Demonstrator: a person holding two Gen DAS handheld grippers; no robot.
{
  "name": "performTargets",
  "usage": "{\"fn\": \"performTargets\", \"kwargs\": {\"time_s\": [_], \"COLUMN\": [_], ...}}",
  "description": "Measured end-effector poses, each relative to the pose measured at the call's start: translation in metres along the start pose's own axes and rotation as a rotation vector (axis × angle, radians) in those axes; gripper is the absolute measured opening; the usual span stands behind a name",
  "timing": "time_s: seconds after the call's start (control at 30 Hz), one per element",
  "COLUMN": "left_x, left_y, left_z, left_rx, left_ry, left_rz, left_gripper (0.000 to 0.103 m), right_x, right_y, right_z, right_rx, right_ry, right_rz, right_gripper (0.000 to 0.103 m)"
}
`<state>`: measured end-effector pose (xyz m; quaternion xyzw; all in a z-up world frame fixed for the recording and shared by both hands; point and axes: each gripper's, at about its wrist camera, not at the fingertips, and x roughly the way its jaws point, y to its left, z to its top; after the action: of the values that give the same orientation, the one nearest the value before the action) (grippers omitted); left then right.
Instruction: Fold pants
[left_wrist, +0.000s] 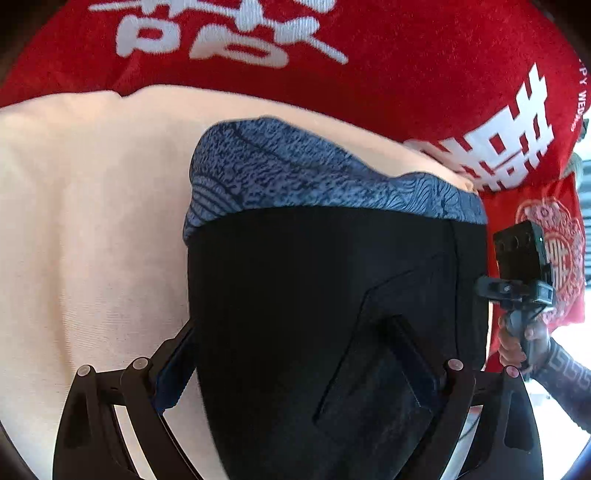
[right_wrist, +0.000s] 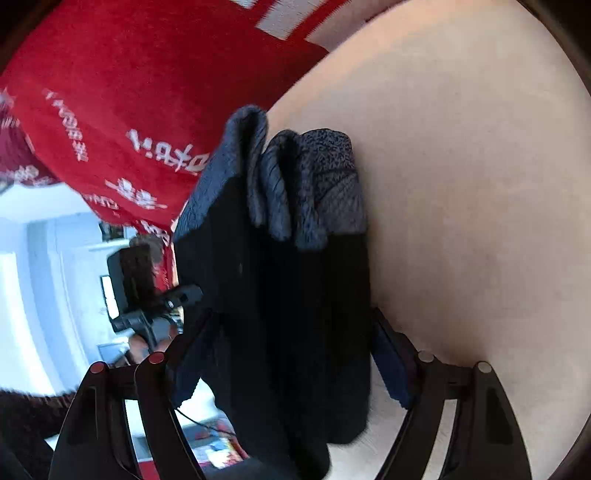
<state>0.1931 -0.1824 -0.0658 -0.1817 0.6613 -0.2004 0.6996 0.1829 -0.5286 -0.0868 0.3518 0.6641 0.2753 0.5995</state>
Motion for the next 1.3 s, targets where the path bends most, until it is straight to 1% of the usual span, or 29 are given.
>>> {"fn": "performTargets", "kwargs": {"time_s": [0.03,0.07,0.1,0.13,0.2,0.23,0.37,0.47,0.57,0.67,0.77,0.8,0.83,0.87,0.9,0.93,0.97,1.0,1.03,1.07,1.1,1.13,1.17,1.23,1.27,1.3], "left_x": [-0.003,-0.006,-0.01,-0.017,-0.028,-0.033,-0.059,-0.079,-0.092,-0.095,-0.091,-0.085,-0.079,-0.07,-0.063,-0.062,-0.061,-0.06,-0.06,-0.061,-0.063,-0.066,-0.069,-0.078,-0.083,-0.088], "left_y": [-0.004,-0.008,-0.013,-0.017,-0.022,-0.024,-0.035,-0.04,-0.039,-0.035,-0.018,-0.012,-0.009,0.0,0.011,0.019,0.024,0.03,0.031,0.031,0.026,0.022,0.017,0.004,-0.004,-0.011], "left_z": [-0.004,-0.006,-0.008,-0.01,-0.014,-0.015,-0.033,-0.056,-0.08,-0.104,-0.123,-0.128,-0.129,-0.133,-0.137,-0.139,-0.14,-0.141,-0.142,-0.142,-0.142,-0.141,-0.142,-0.145,-0.148,-0.151], "left_rx": [-0.001,-0.003,0.002,0.008,0.006,0.006,0.008,-0.002,-0.01,-0.015,-0.027,-0.021,-0.017,-0.019,-0.032,-0.038,-0.042,-0.05,-0.056,-0.058,-0.042,-0.023,-0.007,0.014,0.031,0.048], "left_ry": [-0.015,-0.029,-0.043,-0.054,-0.071,-0.079,-0.105,-0.118,-0.113,-0.09,-0.059,-0.051,-0.044,-0.028,-0.022,-0.04,-0.05,-0.048,-0.045,-0.043,-0.042,-0.044,-0.047,-0.063,-0.071,-0.08], "left_rz": [-0.008,0.002,0.011,0.017,0.028,0.034,0.067,0.074,0.087,0.09,0.082,0.087,0.098,0.126,0.158,0.17,0.175,0.168,0.159,0.165,0.196,0.232,0.273,0.371,0.421,0.449], "left_gripper": [0.083,0.082,0.074,0.067,0.058,0.057,0.057,0.057,0.057,0.057,0.057,0.058,0.058,0.061,0.077,0.096,0.101,0.103,0.103,0.103,0.103,0.103,0.103,0.103,0.103,0.103], "right_x": [0.001,0.0,-0.002,-0.005,-0.01,-0.013,-0.018,-0.02,-0.019,-0.012,0.005,0.01,0.018,0.024,0.027,0.033,0.033,0.031,0.03,0.027,0.022,0.016,0.009,-0.008,-0.015,-0.022], "right_y": [0.002,0.004,0.005,0.009,0.018,0.025,0.041,0.052,0.058,0.06,0.054,0.052,0.046,0.039,0.025,0.02,0.016,0.013,0.012,0.015,0.02,0.026,0.031,0.041,0.048,0.052], "right_z": [0.0,0.0,-0.002,-0.004,-0.008,-0.011,-0.025,-0.043,-0.067,-0.093,-0.116,-0.119,-0.124,-0.129,-0.135,-0.139,-0.14,-0.141,-0.143,-0.145,-0.148,-0.151,-0.155,-0.165,-0.169,-0.173], "right_rx": [0.0,0.003,0.01,0.008,-0.012,-0.022,-0.05,-0.058,-0.052,-0.043,-0.026,-0.02,-0.012,0.0,0.013,0.017,0.021,0.041,0.065,0.076,0.076,0.072,0.067,0.058,0.052,0.047], "right_ry": [-0.001,-0.002,-0.005,-0.01,-0.014,-0.015,0.0,0.008,0.021,0.034,0.035,0.034,0.034,0.034,0.033,0.021,0.003,-0.013,-0.014,-0.026,-0.043,-0.059,-0.072,-0.114,-0.133,-0.147], "right_rz": [-0.017,-0.013,-0.002,0.003,0.01,0.02,0.048,0.079,0.099,0.103,0.106,0.1,0.084,0.063,0.031,-0.014,-0.025,-0.03,-0.048,-0.07,-0.114,-0.18,-0.255,-0.364,-0.407,-0.439], "right_gripper": [0.067,0.062,0.054,0.05,0.047,0.046,0.046,0.046,0.046,0.046,0.046,0.046,0.046,0.047,0.05,0.056,0.058,0.064,0.068,0.069,0.073,0.076,0.078,0.079,0.08,0.081]}}
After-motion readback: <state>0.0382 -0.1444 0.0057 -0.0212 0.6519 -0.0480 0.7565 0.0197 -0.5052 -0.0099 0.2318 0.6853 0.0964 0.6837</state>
